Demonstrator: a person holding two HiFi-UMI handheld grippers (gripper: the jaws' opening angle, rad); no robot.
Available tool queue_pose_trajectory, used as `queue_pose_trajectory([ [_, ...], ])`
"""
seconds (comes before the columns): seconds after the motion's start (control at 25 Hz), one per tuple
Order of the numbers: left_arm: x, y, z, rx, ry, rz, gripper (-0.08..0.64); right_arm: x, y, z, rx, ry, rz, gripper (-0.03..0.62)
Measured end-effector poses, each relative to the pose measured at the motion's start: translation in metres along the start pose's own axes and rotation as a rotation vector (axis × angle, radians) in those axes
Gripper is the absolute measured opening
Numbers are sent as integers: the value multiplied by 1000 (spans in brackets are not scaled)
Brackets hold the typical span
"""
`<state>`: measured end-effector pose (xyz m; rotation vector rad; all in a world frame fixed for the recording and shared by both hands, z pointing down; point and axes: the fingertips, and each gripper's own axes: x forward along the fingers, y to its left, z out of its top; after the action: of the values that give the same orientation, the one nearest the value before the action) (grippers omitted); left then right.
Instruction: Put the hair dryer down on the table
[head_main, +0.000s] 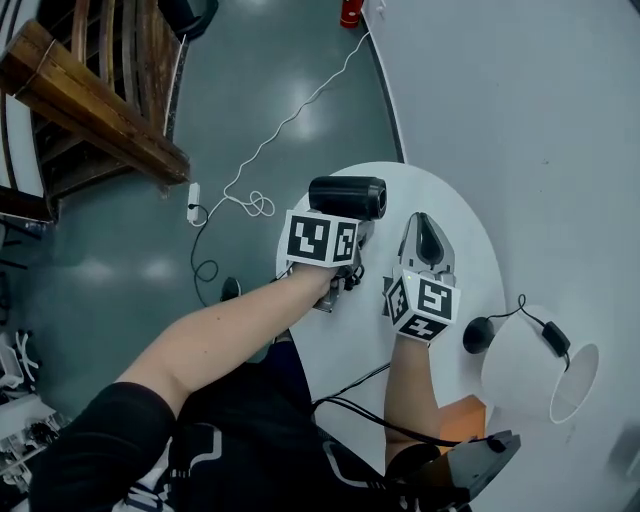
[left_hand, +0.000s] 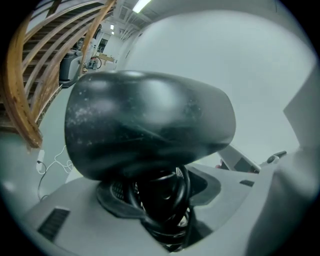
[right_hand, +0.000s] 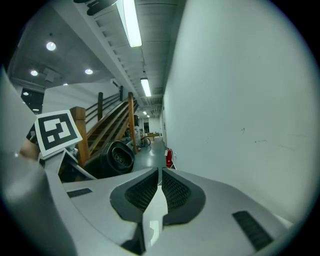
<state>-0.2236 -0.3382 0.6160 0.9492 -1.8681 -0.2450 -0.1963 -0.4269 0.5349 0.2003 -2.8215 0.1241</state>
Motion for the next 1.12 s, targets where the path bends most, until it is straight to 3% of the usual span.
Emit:
queue_pose_trajectory([
  [0.12,21,4,-3,-44,23,15,229,13,-7,-14,-19,20,6,28],
  [0.36,57,23,3,-125,57,38,229,31,-25,-45,32,61,-22,28],
  [0.72,93,36,1,-182,122,56,229,43,-43,-66,119,69,-42,29],
  [1.0,107,42,7,-196,124,92,229,50,-49,-79,149,82,-43,29],
  [1.12,107,45,8,-266,104,107,229,48,-49,-82,150,89,-45,29],
])
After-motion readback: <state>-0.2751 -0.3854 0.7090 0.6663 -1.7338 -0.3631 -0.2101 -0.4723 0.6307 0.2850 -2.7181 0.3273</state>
